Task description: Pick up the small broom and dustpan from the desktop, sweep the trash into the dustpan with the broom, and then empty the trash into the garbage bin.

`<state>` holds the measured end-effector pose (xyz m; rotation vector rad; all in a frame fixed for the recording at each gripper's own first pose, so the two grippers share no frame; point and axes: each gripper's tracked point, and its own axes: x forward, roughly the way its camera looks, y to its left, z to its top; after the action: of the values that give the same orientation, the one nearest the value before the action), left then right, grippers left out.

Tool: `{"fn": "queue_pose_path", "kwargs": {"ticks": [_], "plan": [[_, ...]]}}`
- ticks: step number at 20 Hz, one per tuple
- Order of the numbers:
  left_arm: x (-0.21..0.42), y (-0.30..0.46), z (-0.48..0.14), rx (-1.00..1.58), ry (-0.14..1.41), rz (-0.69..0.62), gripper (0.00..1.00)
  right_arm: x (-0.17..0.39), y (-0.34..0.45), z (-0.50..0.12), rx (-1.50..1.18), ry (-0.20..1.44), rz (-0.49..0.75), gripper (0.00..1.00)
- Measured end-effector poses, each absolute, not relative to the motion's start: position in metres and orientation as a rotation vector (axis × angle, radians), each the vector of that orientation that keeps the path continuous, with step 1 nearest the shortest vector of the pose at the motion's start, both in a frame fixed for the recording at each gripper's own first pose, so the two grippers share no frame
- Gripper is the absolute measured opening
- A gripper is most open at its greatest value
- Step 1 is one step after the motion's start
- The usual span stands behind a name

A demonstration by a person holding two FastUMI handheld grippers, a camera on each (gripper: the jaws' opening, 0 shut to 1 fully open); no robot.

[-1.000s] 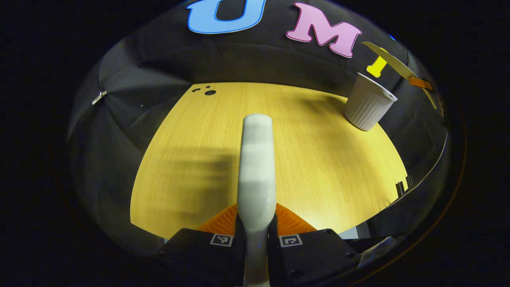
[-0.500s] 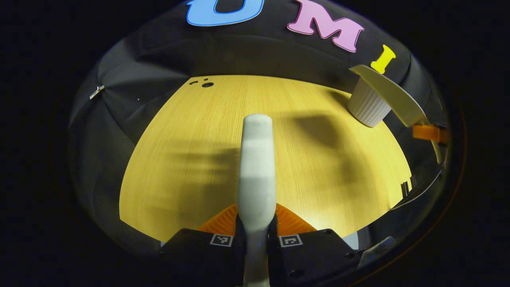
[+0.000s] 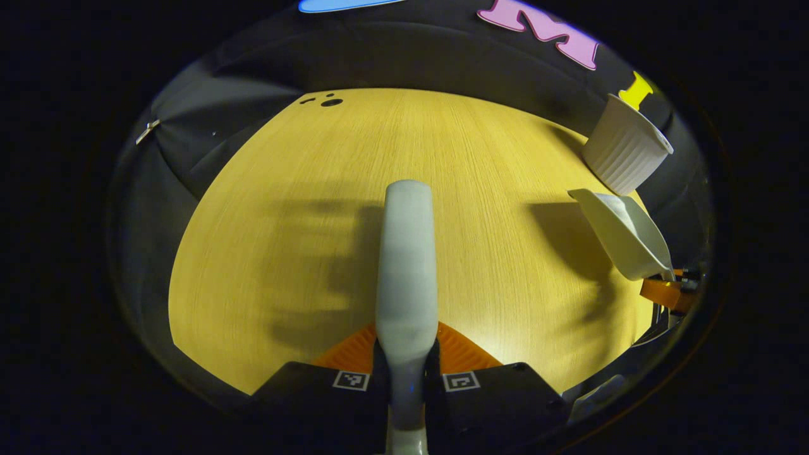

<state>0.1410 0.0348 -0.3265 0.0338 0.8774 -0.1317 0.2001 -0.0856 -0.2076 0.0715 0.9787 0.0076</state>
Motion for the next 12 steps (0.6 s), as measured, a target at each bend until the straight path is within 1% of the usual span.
{"fn": "queue_pose_path", "kwargs": {"ticks": [1, 2, 3, 4, 5, 6, 7, 8, 12], "plan": [[0.144, 0.032, -0.327, 0.057, 0.879, -0.125, 0.27, 0.202, -0.085, -0.205, 0.086, 0.996, -0.004, 0.37], [0.146, 0.028, -0.327, 0.084, 0.886, -0.118, 0.27, 0.204, -0.084, -0.201, 0.094, 1.010, -0.013, 0.37], [0.149, 0.023, -0.326, 0.110, 0.884, -0.114, 0.27, 0.203, -0.085, -0.201, 0.097, 1.028, -0.016, 0.41], [0.148, 0.019, -0.326, 0.136, 0.885, -0.112, 0.28, 0.202, -0.083, -0.200, 0.100, 1.050, -0.020, 0.37], [0.147, 0.018, -0.330, 0.158, 0.885, -0.107, 0.28, 0.199, -0.084, -0.206, 0.102, 1.054, -0.026, 0.38], [0.147, 0.018, -0.329, 0.174, 0.885, -0.103, 0.28, 0.200, -0.080, -0.208, 0.105, 1.060, -0.023, 0.34], [0.148, 0.015, -0.327, 0.182, 0.877, -0.101, 0.28, 0.202, -0.077, -0.212, 0.112, 1.064, -0.023, 0.42], [0.148, 0.013, -0.326, 0.189, 0.880, -0.099, 0.28, 0.203, -0.074, -0.215, 0.119, 1.073, -0.020, 0.37], [0.143, 0.006, -0.327, 0.215, 0.889, -0.089, 0.32, 0.196, -0.065, -0.220, 0.124, 1.135, 0.010, 0.38]]}}
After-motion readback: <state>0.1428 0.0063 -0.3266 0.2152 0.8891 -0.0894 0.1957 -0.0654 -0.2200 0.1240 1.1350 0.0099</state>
